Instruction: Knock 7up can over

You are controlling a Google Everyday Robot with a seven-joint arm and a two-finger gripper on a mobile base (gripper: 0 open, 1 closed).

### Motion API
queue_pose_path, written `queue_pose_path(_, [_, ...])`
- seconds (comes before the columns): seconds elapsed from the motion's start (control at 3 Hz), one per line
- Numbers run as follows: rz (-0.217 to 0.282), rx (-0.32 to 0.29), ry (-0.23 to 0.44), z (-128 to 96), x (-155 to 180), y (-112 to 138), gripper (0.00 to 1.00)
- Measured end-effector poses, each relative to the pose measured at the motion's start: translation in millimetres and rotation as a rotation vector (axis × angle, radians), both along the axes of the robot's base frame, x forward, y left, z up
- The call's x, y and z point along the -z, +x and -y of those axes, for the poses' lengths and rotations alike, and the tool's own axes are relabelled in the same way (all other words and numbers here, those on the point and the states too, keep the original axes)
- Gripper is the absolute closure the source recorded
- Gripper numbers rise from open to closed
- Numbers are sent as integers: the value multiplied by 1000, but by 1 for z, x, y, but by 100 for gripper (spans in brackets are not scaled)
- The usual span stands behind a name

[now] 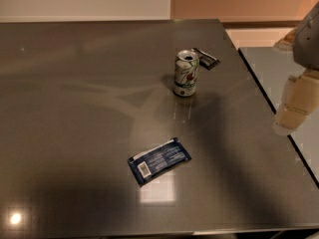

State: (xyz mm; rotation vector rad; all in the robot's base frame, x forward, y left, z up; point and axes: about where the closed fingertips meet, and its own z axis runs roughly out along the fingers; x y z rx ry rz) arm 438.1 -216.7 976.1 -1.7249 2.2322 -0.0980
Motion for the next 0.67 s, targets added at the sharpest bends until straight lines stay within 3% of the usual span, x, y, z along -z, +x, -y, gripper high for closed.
queue_pose_path(0.67, [10,18,37,-4,1,11,0])
